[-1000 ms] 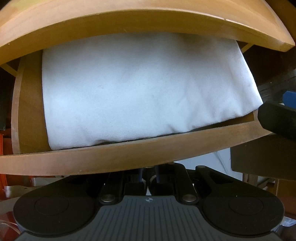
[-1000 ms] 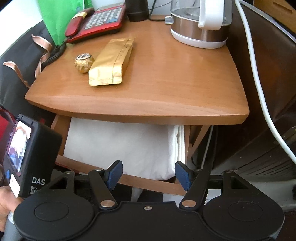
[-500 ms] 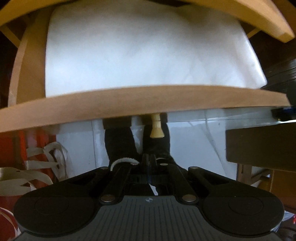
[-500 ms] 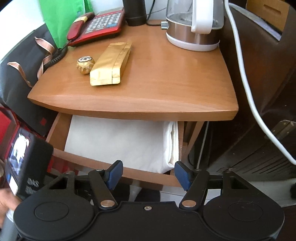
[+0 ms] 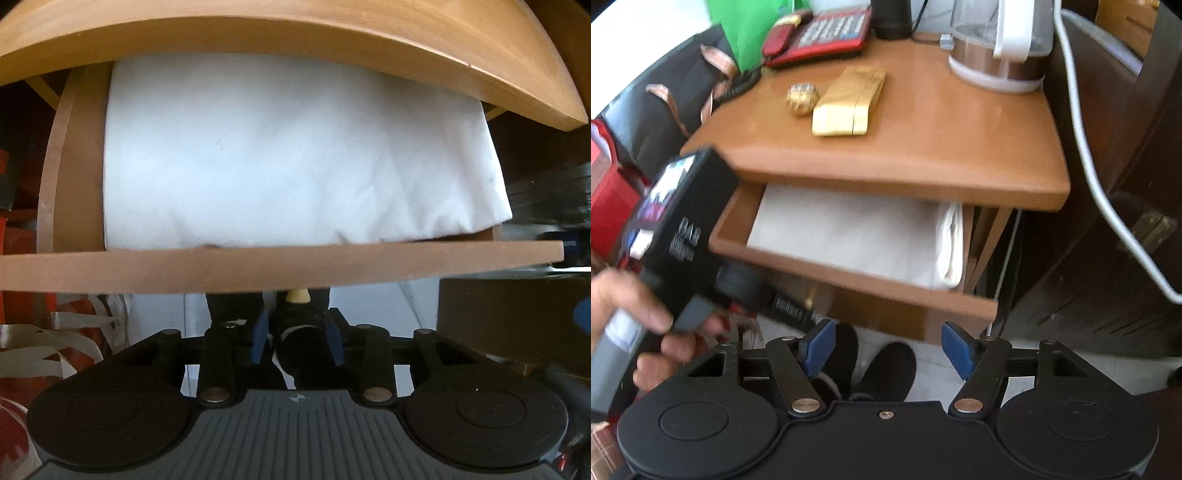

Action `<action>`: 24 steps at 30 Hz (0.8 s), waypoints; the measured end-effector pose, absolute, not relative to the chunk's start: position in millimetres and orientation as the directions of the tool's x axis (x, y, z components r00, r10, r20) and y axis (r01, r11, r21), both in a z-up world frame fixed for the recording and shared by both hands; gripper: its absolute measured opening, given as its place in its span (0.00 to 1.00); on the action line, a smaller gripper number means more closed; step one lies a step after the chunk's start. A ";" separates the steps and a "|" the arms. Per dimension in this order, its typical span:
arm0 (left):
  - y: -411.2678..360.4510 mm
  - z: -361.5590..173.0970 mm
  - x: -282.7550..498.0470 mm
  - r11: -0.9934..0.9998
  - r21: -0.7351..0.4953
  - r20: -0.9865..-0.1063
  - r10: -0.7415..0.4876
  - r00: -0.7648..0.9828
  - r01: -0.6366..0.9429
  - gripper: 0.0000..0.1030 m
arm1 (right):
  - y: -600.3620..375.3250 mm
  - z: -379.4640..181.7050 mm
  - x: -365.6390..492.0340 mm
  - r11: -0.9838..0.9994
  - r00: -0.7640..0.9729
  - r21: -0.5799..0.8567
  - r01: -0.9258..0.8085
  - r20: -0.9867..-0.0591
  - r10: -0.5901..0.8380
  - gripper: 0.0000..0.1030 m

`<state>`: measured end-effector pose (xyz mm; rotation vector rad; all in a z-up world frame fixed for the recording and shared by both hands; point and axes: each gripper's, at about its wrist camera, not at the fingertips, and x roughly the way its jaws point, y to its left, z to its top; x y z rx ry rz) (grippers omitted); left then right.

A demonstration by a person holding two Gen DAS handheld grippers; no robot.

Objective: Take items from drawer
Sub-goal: 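Keep pulling the drawer open with the left tool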

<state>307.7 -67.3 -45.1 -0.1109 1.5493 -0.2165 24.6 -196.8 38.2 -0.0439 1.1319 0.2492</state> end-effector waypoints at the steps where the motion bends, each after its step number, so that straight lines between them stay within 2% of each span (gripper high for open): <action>1: -68.5 -45.8 308.7 0.976 -0.207 -0.978 -0.208 0.007 0.068 0.35 | -196.2 34.8 23.4 0.971 0.392 0.093 -0.220 -0.903 0.176 0.60; 9: -74.5 -48.7 317.4 0.981 -0.185 -0.982 -0.186 0.026 0.056 0.30 | -192.9 12.7 18.4 0.970 0.338 0.105 -0.220 -0.924 0.177 0.60; 14: -78.0 -52.0 320.1 0.983 -0.171 -0.985 -0.173 0.023 0.060 0.20 | -193.1 7.3 17.7 0.971 0.326 0.112 -0.213 -0.928 0.179 0.60; 15: -79.0 -53.1 319.4 0.985 -0.159 -0.987 -0.161 0.026 0.065 0.14 | -192.4 6.5 17.2 0.971 0.325 0.113 -0.213 -0.929 0.179 0.60; 24: -81.2 -56.3 314.1 0.987 -0.145 -0.988 -0.147 0.035 0.065 0.13 | -189.8 -3.9 15.0 0.972 0.307 0.107 -0.210 -0.937 0.169 0.60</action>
